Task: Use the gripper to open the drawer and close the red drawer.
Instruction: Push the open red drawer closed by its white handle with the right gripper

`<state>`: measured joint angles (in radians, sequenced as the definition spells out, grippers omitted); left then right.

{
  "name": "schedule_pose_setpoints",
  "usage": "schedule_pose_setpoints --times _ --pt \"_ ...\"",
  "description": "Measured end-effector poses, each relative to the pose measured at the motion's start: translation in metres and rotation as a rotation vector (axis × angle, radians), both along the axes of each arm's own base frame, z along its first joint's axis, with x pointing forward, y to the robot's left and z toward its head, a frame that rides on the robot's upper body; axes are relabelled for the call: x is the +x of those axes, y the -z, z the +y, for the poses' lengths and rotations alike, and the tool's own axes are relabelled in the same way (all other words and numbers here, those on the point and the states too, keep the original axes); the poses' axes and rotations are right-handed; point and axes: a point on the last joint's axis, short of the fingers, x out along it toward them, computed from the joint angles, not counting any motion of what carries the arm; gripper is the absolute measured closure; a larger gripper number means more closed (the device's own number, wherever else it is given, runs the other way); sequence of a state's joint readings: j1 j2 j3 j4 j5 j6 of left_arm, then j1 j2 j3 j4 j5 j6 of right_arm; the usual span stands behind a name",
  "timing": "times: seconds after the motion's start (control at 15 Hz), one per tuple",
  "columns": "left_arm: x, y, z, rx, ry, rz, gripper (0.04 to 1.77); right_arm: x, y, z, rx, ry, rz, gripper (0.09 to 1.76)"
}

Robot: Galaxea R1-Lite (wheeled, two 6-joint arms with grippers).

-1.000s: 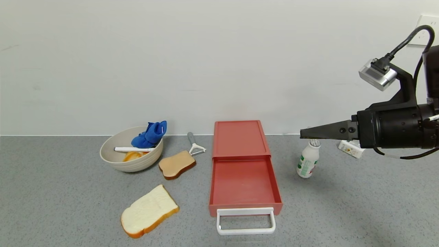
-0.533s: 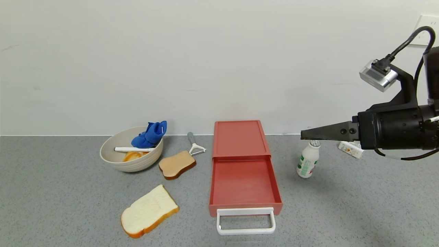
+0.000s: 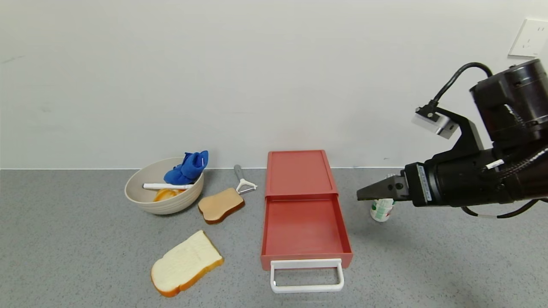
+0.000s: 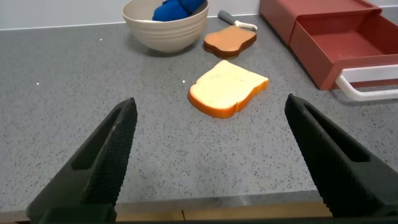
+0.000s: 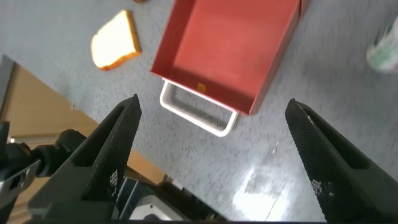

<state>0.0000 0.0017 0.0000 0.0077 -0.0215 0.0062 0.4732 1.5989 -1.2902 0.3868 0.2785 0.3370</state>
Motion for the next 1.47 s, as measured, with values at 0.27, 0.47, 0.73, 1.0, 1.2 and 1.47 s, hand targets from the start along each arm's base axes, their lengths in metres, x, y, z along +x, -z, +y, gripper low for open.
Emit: schedule_pose_setpoints --times 0.27,0.47,0.73,1.0,1.2,1.47 --pt "0.0 0.0 0.0 0.0 0.0 0.0 0.09 0.003 0.015 0.037 -0.081 0.06 0.141 0.14" --pt "0.0 0.0 0.0 0.0 0.0 0.0 0.09 0.002 0.036 0.067 -0.148 0.093 0.2 0.14" --pt "0.0 0.0 0.0 0.0 0.0 0.0 0.09 -0.01 0.065 0.101 -0.259 0.133 0.271 0.14" --pt "0.0 0.0 0.0 0.0 0.0 0.0 0.09 -0.02 0.09 0.128 -0.324 0.141 0.306 0.14" --pt "0.0 0.0 0.0 0.0 0.0 0.0 0.09 -0.023 0.108 0.141 -0.376 0.153 0.319 0.14" --pt "0.0 0.0 0.0 0.0 0.0 0.0 0.09 -0.029 0.126 0.155 -0.413 0.142 0.344 0.14"
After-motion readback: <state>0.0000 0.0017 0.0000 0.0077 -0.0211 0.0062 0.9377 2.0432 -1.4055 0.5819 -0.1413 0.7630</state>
